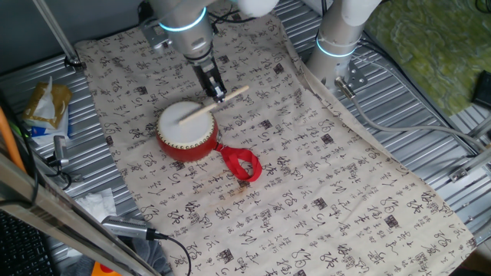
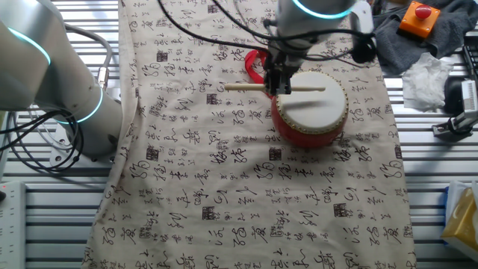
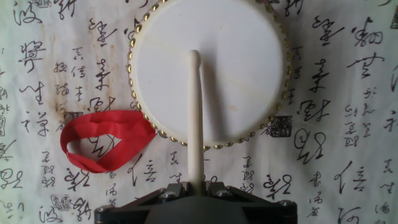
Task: Play the drum
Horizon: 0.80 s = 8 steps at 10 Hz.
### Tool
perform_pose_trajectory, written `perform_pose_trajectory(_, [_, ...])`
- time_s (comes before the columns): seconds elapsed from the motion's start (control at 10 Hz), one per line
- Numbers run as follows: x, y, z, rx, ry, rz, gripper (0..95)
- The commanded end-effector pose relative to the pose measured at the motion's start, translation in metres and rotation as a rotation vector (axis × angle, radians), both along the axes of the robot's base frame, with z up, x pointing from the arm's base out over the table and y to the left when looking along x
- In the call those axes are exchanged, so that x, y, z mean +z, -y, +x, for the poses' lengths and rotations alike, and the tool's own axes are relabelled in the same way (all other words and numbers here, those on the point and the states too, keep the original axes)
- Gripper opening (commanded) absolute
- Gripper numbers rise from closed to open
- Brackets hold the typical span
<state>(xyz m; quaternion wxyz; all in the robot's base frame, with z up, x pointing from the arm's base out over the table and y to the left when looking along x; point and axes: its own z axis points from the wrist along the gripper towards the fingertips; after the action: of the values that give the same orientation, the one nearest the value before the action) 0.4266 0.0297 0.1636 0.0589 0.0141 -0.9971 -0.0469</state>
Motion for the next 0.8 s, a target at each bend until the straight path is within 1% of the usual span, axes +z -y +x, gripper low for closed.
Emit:
perform_pose_trajectory(0.1, [0.002,-0.001,-0.001,0.000,0.025,0.003,0.0])
perform_pose_trajectory(0.3, [0.004,-0.002,-0.001,-0.003,0.072,0.005,0.0])
perform_pose_trajectory(0.5, [0.003,-0.006,0.000,-0.010,0.091,0.008,0.0])
perform_pose_trajectory(0.7, [0.003,-0.016,0.002,-0.024,0.092,0.008,0.0])
perform_pose_trajectory(0.8, [0.003,-0.023,0.003,-0.035,0.093,0.007,0.0])
